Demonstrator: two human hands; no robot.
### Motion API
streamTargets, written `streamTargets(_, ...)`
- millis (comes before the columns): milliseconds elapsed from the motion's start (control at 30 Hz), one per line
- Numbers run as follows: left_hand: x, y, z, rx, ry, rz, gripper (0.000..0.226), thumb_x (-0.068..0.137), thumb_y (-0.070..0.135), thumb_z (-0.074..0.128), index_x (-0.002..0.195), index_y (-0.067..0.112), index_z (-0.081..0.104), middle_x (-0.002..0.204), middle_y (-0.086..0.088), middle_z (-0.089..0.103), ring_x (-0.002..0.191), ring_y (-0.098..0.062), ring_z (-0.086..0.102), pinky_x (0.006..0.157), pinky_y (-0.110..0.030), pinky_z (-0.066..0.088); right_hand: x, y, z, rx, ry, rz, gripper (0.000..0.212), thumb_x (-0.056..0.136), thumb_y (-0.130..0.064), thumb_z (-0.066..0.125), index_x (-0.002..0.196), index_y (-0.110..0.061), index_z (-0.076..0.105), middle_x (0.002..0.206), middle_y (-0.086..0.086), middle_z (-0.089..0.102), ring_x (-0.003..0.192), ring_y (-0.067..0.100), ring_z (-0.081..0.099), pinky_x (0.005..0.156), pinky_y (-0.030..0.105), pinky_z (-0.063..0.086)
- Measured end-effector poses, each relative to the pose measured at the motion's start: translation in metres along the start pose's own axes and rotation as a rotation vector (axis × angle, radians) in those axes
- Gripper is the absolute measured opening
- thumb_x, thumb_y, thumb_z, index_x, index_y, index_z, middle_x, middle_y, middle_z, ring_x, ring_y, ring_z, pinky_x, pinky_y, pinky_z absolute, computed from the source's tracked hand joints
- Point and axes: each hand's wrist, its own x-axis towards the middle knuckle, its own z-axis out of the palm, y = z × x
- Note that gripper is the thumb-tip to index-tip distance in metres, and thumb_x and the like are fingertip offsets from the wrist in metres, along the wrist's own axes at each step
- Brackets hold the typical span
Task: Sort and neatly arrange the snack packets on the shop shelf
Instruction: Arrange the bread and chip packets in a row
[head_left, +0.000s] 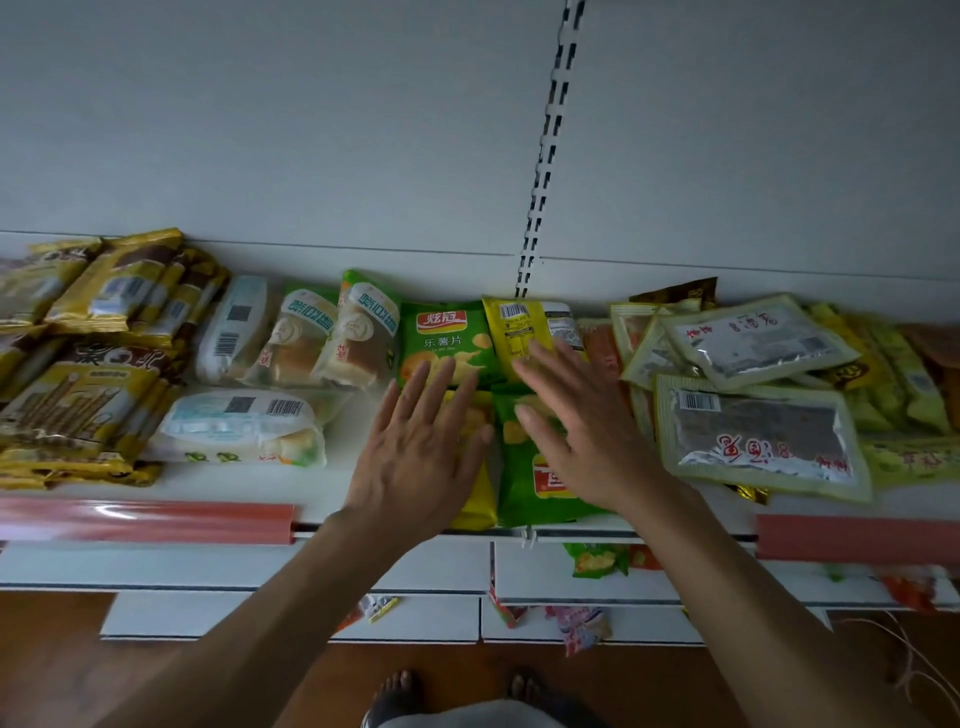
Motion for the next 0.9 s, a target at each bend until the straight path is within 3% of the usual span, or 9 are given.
streamTargets(133,0.028,-0.002,0.014,0.039,-0.043,-0.017,0.062,0.102,0.051,0.018,0.156,0.023,0.011,0.164,-0.002,0.002,0.151,-0.020,-0.008,0.122,-0.041,-0.001,0.034,-0.003,0.015,-0.188,-0.187,0.141,0.066,0.098,-0.059,0.015,0.156,-0.029,0.010,0.164,-0.001,-0.005,0.150,0.017,-0.013,0.121,0.044,-0.005)
streamTargets(200,0.035,-0.007,0.021,0.048,-0.052,-0.031,0.062,0.101,0.051,0.016,0.156,0.024,0.011,0.164,-0.002,0.002,0.151,-0.020,-0.008,0.122,-0.041,-0.002,0.038,-0.003,0.023,-0.176,-0.231,0.174,0.067,0.097,-0.059,0.010,0.156,-0.028,0.007,0.164,-0.001,-0.006,0.150,0.017,-0.014,0.122,0.045,-0.005)
streamTargets(367,0.039,-0.011,0.023,0.083,-0.031,-0.045,0.067,0.096,0.051,0.008,0.154,0.022,0.023,0.162,-0.002,0.020,0.150,-0.024,0.011,0.122,-0.044,0.007,0.037,-0.008,0.030,-0.150,-0.201,0.192,0.068,0.097,-0.059,0.009,0.156,-0.026,0.009,0.164,-0.001,-0.006,0.150,0.017,-0.012,0.122,0.043,-0.004)
streamTargets(533,0.039,-0.020,0.016,0.123,-0.017,-0.031,0.067,0.094,0.049,0.012,0.149,0.020,0.038,0.156,-0.004,0.035,0.145,-0.027,0.027,0.118,-0.045,0.015,0.040,-0.017,0.036,-0.160,-0.239,0.210,0.065,0.100,-0.056,0.010,0.156,-0.024,0.004,0.164,0.000,-0.011,0.150,0.019,-0.015,0.122,0.043,-0.004)
streamTargets(700,0.040,-0.020,0.011,0.129,-0.045,-0.025,0.067,0.095,0.050,0.010,0.152,0.022,0.032,0.159,-0.002,0.029,0.147,-0.024,0.021,0.119,-0.042,0.012,0.045,-0.015,0.033,-0.085,-0.234,0.225,0.061,0.102,-0.053,0.015,0.156,-0.024,0.011,0.165,-0.001,-0.003,0.150,0.017,-0.010,0.122,0.043,-0.003)
streamTargets(833,0.042,-0.021,0.007,0.116,-0.049,-0.023,0.068,0.094,0.054,0.010,0.154,0.026,0.023,0.162,0.000,0.019,0.150,-0.021,0.013,0.121,-0.042,0.010,0.045,-0.014,0.026,-0.086,0.014,0.238,0.059,0.102,-0.049,0.019,0.149,-0.018,0.037,0.160,0.003,0.028,0.150,0.021,0.012,0.121,0.049,0.010)
streamTargets(900,0.041,-0.024,0.009,0.116,-0.064,-0.010,0.065,0.096,0.053,0.012,0.155,0.026,0.019,0.163,0.000,0.015,0.150,-0.020,0.010,0.121,-0.042,0.008,0.046,-0.017,0.029,-0.149,-0.004,0.236,0.058,0.103,-0.049,0.020,0.148,-0.017,0.038,0.159,0.003,0.029,0.150,0.022,0.013,0.121,0.048,0.010)
